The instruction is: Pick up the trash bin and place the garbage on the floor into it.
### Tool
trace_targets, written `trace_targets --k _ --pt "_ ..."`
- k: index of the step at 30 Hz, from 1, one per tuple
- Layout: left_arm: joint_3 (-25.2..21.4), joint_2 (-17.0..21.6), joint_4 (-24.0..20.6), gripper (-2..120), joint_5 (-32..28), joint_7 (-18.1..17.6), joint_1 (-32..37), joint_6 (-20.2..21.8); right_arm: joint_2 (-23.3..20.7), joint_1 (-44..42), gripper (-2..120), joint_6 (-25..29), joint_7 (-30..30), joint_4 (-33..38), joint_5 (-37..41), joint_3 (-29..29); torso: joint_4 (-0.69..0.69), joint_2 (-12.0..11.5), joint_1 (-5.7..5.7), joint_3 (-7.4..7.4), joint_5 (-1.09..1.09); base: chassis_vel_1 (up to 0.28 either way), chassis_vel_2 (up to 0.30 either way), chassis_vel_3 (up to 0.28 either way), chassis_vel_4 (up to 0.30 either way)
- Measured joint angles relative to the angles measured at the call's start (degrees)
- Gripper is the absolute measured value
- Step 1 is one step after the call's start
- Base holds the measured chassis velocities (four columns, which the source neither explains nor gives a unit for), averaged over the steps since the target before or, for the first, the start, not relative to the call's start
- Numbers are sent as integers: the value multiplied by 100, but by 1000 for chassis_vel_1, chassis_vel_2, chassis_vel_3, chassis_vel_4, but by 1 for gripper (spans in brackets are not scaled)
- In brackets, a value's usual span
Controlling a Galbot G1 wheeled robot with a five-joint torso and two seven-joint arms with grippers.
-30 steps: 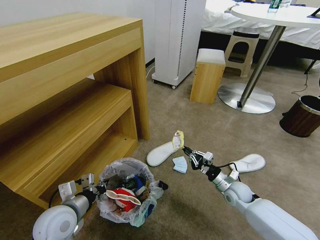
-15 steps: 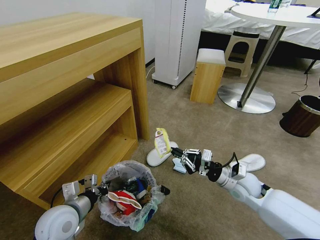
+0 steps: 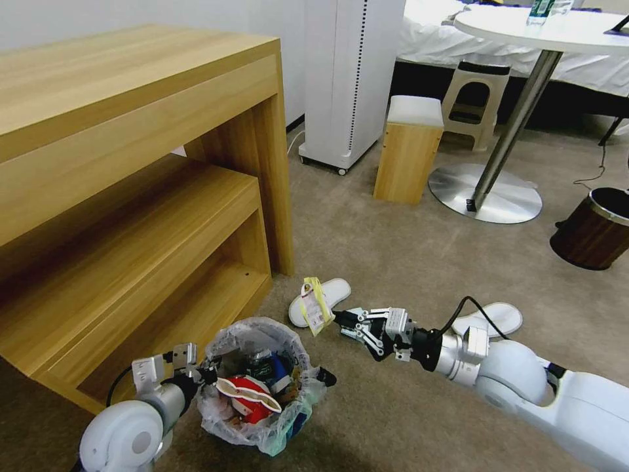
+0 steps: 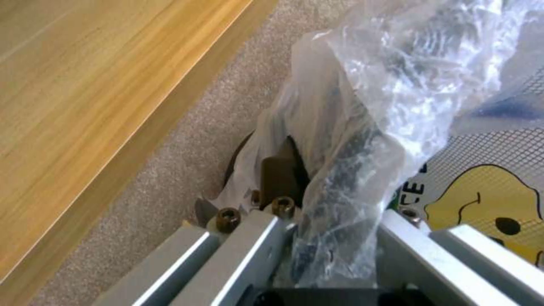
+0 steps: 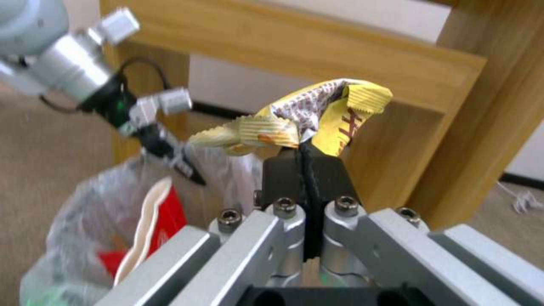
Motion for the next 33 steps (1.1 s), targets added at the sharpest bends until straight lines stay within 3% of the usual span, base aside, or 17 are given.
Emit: trace_targets --k 5,6,10,11,14,15,16,22,30,33 --pt "42 0 32 0 3 -2 -43 2 -90 187 0 -64 89 54 -50 -207 -1 0 0 0 0 0 0 0 0" --pt "108 -5 61 0 27 -2 -76 -5 -84 546 0 -136 220 80 -66 -570 0 0 0 0 0 0 0 0 0" --pt "153 -15 90 0 44 -2 -117 -6 -2 1042 0 -217 349 94 -6 -1076 1 0 0 1 0 0 0 0 0" --pt "169 -2 108 0 44 -2 -137 -5 56 1380 0 -264 430 113 67 -1484 -1 0 0 1 -2 0 0 0 0" --pt "172 2 125 0 44 -2 -150 -3 131 1682 0 -297 497 112 112 -1820 0 0 0 0 -2 0 0 0 0" --pt "168 3 148 0 44 1 -158 -3 259 2139 0 -336 577 106 176 -2291 0 0 0 1 -1 0 0 0 0" --pt "168 3 148 0 44 1 -158 -3 259 2139 0 -336 577 106 176 -2291 0 0 0 1 -1 0 0 0 0" --pt "135 -22 206 0 36 19 -189 -1 871 3549 0 -459 984 -9 464 -3626 0 0 0 1 -3 0 0 0 0" --pt "28 -72 261 0 40 36 -172 0 1519 4323 0 -479 1195 -157 796 -4438 0 0 0 1 -5 0 0 0 0" --pt "-6 -104 293 0 57 40 -183 -4 1985 4718 0 -485 1298 -276 956 -4860 1 0 0 2 -4 0 0 0 0"
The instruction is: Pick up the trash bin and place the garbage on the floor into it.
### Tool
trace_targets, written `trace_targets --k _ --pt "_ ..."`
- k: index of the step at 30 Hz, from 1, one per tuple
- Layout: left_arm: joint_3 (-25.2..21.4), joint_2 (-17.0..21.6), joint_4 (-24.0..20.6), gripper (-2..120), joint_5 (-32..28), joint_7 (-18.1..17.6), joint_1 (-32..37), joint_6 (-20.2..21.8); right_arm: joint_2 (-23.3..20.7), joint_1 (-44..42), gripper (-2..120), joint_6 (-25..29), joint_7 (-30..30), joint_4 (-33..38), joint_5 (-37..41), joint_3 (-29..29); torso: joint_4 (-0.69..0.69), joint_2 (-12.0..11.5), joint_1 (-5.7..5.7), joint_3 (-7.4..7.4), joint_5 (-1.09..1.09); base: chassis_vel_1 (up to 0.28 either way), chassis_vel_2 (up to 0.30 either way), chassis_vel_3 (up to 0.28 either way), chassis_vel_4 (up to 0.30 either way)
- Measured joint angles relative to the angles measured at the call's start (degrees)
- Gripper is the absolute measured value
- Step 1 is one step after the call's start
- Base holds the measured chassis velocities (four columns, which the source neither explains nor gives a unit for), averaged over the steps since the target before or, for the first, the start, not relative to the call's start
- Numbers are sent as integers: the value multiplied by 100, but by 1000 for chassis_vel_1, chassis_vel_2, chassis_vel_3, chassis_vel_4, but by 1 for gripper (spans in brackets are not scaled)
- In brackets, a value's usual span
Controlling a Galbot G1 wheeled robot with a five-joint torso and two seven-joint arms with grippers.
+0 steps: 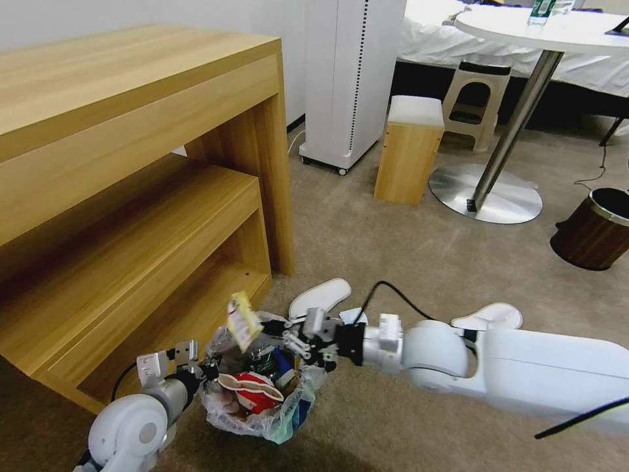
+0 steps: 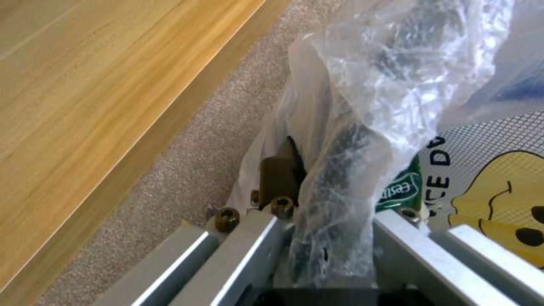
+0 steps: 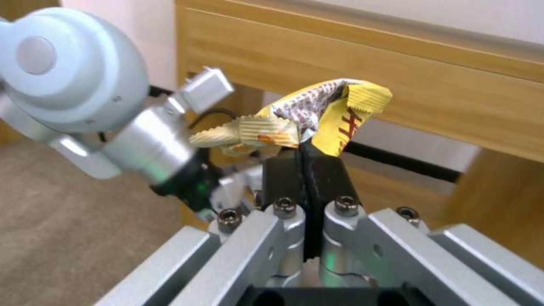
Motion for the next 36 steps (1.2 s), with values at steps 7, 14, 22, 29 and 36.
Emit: trace_targets --k 7,14,22,29,36 --pt "-21 22 61 0 -48 5 -71 -1 247 326 0 -23 69 -64 143 -420 -1 0 0 0 0 0 0 0 0" --pt "-27 58 77 0 -109 0 -132 -11 292 350 0 -56 167 -144 153 -628 -2 -1 0 0 0 0 0 0 0" --pt "-63 82 78 0 -138 -19 -149 -33 270 220 0 -9 193 -242 51 -655 -2 0 1 0 2 0 0 0 0" --pt "-146 156 78 0 -249 -52 -173 -48 132 80 0 37 175 -240 -44 -566 -2 -1 0 -1 2 0 0 0 0" --pt "-186 188 51 0 -311 -75 -169 -58 75 -8 0 59 151 -279 -124 -507 -1 -1 0 -1 2 0 0 0 0"
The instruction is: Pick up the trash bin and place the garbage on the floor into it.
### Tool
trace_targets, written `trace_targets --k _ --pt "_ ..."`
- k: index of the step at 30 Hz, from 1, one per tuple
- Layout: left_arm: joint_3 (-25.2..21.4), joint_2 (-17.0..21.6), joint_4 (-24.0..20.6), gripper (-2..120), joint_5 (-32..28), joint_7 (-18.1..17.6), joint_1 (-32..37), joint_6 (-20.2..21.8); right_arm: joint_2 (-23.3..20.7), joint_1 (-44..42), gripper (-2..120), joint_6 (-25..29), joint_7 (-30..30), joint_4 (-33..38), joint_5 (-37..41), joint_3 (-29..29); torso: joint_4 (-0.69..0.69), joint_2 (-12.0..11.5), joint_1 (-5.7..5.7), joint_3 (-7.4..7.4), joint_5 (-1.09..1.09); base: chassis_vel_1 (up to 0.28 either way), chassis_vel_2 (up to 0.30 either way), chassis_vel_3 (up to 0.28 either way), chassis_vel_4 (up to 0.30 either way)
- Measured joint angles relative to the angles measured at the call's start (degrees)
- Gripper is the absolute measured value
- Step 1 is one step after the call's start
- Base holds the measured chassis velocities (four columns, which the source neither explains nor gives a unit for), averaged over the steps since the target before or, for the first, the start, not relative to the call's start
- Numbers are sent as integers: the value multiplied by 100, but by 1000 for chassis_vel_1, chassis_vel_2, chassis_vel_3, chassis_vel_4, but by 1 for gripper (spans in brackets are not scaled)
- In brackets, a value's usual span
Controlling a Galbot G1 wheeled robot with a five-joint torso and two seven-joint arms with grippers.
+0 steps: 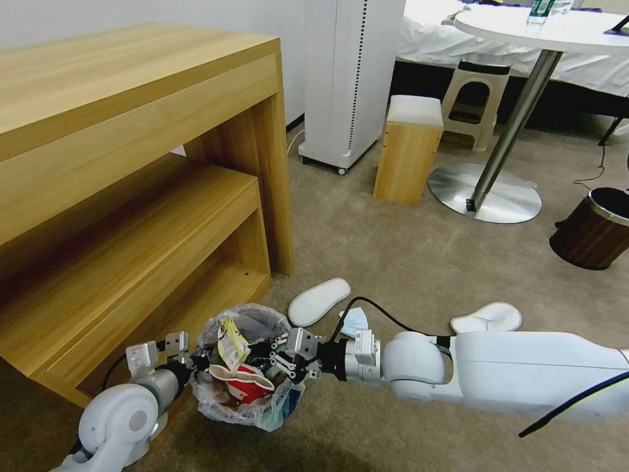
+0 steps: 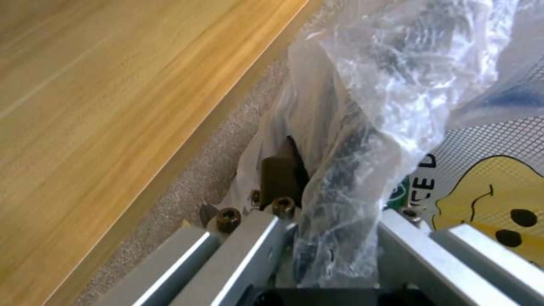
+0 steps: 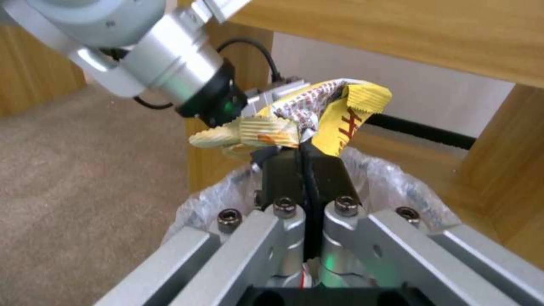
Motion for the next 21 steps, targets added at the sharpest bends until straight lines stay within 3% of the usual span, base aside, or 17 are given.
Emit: trace_targets --k 8,21 --pt "-37 15 -138 0 -126 -44 29 -7 -81 -178 4 37 -191 -110 -136 59 0 0 0 0 0 0 0 0 0" --pt "-94 11 -276 0 -172 -61 109 -7 -86 -456 52 93 -309 -216 -257 228 0 0 0 0 0 0 0 0 0"
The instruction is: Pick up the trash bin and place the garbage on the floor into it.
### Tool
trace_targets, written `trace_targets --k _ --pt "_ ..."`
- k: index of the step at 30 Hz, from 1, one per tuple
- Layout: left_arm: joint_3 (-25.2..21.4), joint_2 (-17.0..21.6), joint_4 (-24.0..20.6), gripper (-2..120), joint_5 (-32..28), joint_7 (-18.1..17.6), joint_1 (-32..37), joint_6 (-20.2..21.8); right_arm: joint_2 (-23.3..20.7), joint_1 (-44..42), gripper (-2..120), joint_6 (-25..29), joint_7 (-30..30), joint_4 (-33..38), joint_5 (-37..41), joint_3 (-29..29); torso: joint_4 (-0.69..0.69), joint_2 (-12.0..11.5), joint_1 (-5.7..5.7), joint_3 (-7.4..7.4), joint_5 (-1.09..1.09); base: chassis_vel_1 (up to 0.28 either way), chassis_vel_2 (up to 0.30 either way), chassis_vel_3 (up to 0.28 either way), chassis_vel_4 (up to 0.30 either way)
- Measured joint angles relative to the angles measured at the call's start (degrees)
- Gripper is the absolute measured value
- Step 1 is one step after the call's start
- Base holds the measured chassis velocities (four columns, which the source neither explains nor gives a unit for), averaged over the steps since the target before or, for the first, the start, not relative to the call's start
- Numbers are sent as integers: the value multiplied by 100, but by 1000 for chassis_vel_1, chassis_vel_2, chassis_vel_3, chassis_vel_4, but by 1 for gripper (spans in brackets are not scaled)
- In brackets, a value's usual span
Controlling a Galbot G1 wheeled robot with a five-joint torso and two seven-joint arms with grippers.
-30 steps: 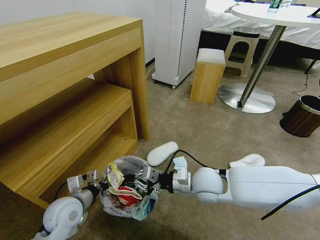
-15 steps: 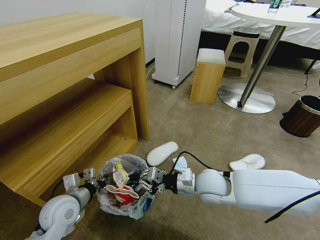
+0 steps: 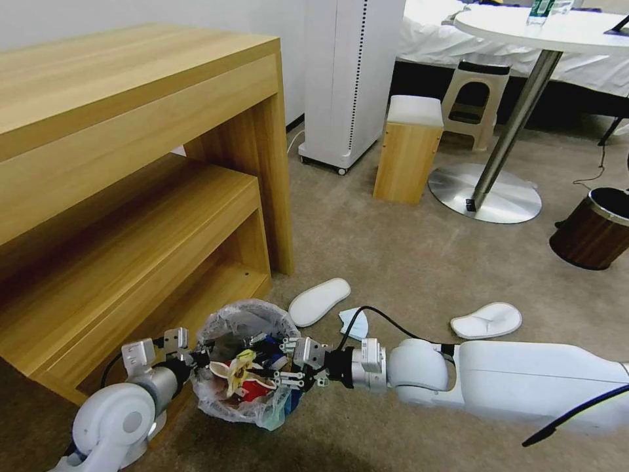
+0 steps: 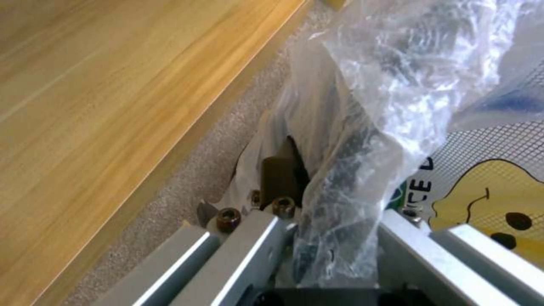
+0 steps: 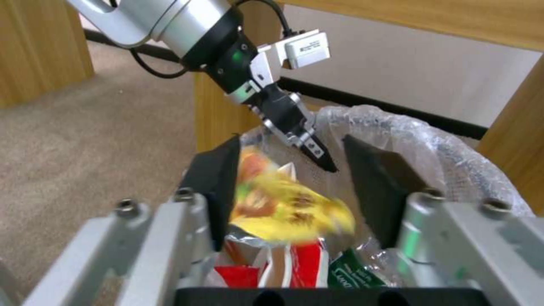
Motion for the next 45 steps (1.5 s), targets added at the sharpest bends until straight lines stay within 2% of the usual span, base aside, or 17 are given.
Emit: trace_targets --k 3,5,9,12,20,24,28,29,31,33,35,37,38,40,41,44,45 --pt "-1 -11 -1 0 3 0 11 0 3 -31 61 12 3 -13 -9 34 0 0 0 0 0 0 0 0 0" --pt "15 -41 -10 0 23 7 32 0 -4 -92 72 23 29 -33 -38 121 0 0 0 0 0 0 0 0 0" --pt "28 -59 -23 0 36 13 49 0 -38 -140 82 30 57 -45 -41 218 0 0 0 0 0 0 0 0 0" --pt "38 -69 -36 0 47 17 66 1 -102 -234 97 63 67 -76 -47 397 0 0 0 0 0 0 0 0 0" --pt "-7 -54 -30 0 51 18 127 1 -206 -594 100 107 87 -133 -61 996 0 0 0 0 0 0 0 0 0" --pt "-63 -73 -25 0 7 15 131 -1 -290 -960 100 128 112 -160 -36 1680 1 0 0 0 0 0 0 0 0" --pt "-102 -111 -72 0 -574 -234 122 8 -448 -1444 100 142 146 -188 16 2546 1 0 0 0 0 0 0 0 0" --pt "-115 -85 -70 0 -522 -223 166 20 -586 -1743 100 167 149 -211 46 2992 -1 0 0 0 0 0 0 0 0" --pt "-134 -71 -70 0 -449 -200 194 20 -654 -1863 100 175 150 -226 45 3161 -1 0 0 0 0 0 0 0 0" --pt "-198 -58 -151 0 -406 -206 285 19 -894 -2312 100 239 184 -310 -33 3738 2 0 0 0 2 0 0 0 0" --pt "-202 -57 -159 0 -404 -206 295 20 -936 -2395 100 250 188 -318 -49 3846 2 0 0 0 3 0 0 0 0" --pt "-228 -53 -228 0 -401 -202 349 20 -1185 -2863 100 279 277 -359 -109 4452 -1 0 0 0 1 0 0 0 0" --pt "-228 -53 -228 0 -401 -202 349 20 -1185 -2863 100 279 277 -359 -109 4452 -1 0 0 0 1 0 0 0 0" --pt "-234 -26 -269 0 -414 -202 351 20 -1462 -3539 100 285 524 -394 -202 5311 -1 0 0 0 0 0 0 0 0" --pt "-234 -26 -269 0 -414 -202 351 20 -1462 -3539 100 285 524 -394 -202 5311 -1 0 0 0 0 0 0 0 0" --pt "-228 -9 -307 0 -430 -202 346 19 -1510 -4303 100 209 788 -431 -230 6175 -1 0 -1 -1 1 0 0 0 0" --pt "-228 -9 -307 0 -430 -202 346 19 -1510 -4303 100 209 788 -431 -230 6175 -1 0 -1 -1 1 0 0 0 0"
